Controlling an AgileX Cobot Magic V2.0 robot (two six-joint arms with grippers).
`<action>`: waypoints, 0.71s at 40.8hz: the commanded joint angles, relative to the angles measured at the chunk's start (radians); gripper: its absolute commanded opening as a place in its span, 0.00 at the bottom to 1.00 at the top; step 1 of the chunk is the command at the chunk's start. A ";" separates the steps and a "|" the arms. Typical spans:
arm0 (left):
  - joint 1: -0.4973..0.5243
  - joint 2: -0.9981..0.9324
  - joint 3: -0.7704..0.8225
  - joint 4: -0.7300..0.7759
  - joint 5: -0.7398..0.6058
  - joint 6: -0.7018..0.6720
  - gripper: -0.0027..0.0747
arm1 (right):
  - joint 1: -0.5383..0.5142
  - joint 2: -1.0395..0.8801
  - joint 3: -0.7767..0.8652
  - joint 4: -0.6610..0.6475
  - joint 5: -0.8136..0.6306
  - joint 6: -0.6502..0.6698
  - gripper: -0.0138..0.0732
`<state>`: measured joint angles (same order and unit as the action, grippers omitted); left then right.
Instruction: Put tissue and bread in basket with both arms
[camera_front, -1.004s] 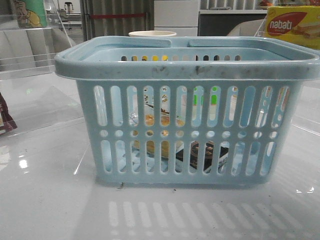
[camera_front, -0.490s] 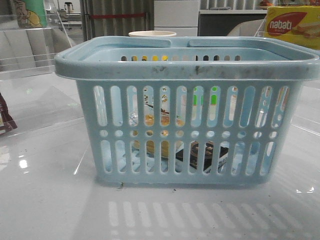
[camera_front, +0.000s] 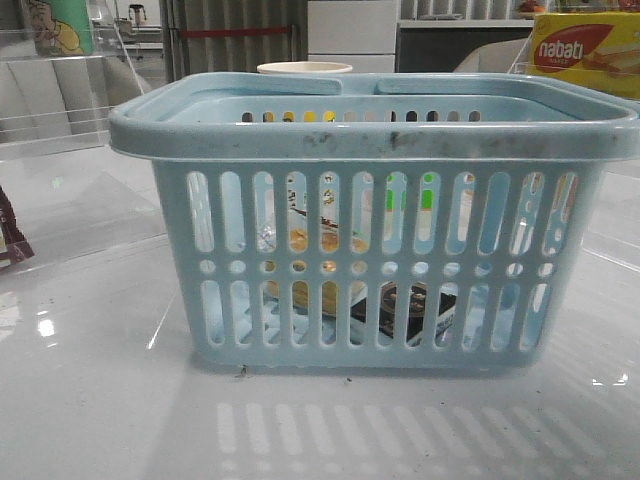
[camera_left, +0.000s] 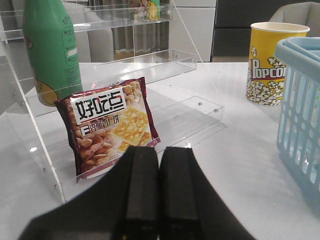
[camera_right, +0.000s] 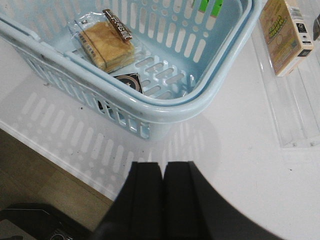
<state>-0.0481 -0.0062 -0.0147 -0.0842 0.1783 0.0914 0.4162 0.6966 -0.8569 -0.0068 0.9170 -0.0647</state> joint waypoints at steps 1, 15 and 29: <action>0.003 -0.019 0.015 -0.012 -0.199 -0.004 0.15 | -0.001 0.003 -0.027 -0.010 -0.058 -0.006 0.22; 0.030 -0.019 0.021 -0.005 -0.222 -0.004 0.15 | -0.001 0.003 -0.027 -0.010 -0.058 -0.006 0.22; 0.016 -0.019 0.021 -0.005 -0.222 -0.004 0.15 | -0.001 0.003 -0.027 -0.010 -0.058 -0.006 0.22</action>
